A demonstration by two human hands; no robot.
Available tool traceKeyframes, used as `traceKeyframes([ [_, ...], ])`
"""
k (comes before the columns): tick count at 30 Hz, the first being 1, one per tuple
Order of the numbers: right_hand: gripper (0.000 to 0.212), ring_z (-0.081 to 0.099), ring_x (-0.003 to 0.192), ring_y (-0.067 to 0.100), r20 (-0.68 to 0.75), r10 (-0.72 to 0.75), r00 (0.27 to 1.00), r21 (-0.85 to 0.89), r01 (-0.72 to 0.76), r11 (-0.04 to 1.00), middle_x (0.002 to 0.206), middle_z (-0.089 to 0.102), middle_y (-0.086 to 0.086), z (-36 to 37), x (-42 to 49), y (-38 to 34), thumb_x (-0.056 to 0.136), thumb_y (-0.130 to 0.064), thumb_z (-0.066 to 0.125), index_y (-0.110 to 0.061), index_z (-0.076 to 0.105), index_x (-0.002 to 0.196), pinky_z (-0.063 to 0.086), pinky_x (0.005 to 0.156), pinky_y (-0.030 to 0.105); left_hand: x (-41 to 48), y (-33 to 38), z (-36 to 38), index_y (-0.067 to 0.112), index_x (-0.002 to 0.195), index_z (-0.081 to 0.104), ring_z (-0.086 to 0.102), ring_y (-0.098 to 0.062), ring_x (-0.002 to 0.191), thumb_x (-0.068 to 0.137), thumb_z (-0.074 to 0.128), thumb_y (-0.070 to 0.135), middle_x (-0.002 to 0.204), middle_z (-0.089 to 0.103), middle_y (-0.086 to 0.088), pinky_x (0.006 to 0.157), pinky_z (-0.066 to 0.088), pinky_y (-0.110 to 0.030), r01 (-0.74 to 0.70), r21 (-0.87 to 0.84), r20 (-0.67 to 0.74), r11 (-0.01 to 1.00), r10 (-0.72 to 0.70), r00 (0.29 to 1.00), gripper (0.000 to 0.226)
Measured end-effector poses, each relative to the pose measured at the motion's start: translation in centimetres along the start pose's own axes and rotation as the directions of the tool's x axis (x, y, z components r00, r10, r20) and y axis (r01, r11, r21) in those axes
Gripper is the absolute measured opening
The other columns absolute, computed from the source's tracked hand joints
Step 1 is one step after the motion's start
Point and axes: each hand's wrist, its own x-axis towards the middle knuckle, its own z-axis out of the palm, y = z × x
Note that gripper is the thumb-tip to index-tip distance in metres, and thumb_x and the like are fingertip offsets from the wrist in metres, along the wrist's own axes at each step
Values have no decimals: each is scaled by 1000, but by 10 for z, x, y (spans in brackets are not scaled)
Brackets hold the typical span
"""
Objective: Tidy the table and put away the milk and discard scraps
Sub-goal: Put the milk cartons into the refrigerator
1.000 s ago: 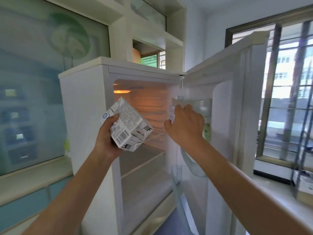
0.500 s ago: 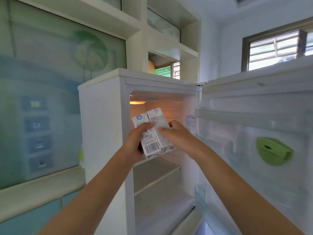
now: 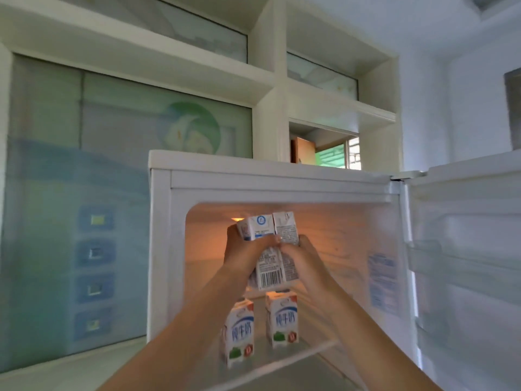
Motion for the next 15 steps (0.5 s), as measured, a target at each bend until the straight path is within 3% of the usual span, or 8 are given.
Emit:
traceKeyframes([
  [2,15,61,76,10,40,-17,999,36,16,999,89,61,0,6,25,9,88,-20,57,-15,49,100,47,55,20,21,-7,0,11,113,43,61,-23,89,72,75,2,106,61,-9,64,49,-27,-17,4,-72,1000,18,997,53],
  [5,43,61,77,13,101,-32,994,20,30,999,91,62,2,15,50,19,76,-33,54,-9,48,111,46,57,24,43,-20,-3,14,114,42,63,-22,86,66,80,8,103,61,-6,73,53,-33,-13,33,-193,999,19,981,62],
  [8,37,59,71,12,148,1,989,100,-16,995,87,60,2,28,68,32,73,-26,52,-10,48,106,43,44,14,56,-35,-9,13,113,44,66,-25,88,62,82,10,104,64,-9,82,56,-43,3,50,-308,999,13,951,64],
  [15,24,56,75,12,218,72,973,190,-114,975,87,55,3,51,80,59,87,-1,39,-7,42,109,42,56,23,62,-53,-27,12,114,42,65,-27,92,63,76,2,105,61,-9,82,56,-43,-19,200,-350,980,90,932,62],
])
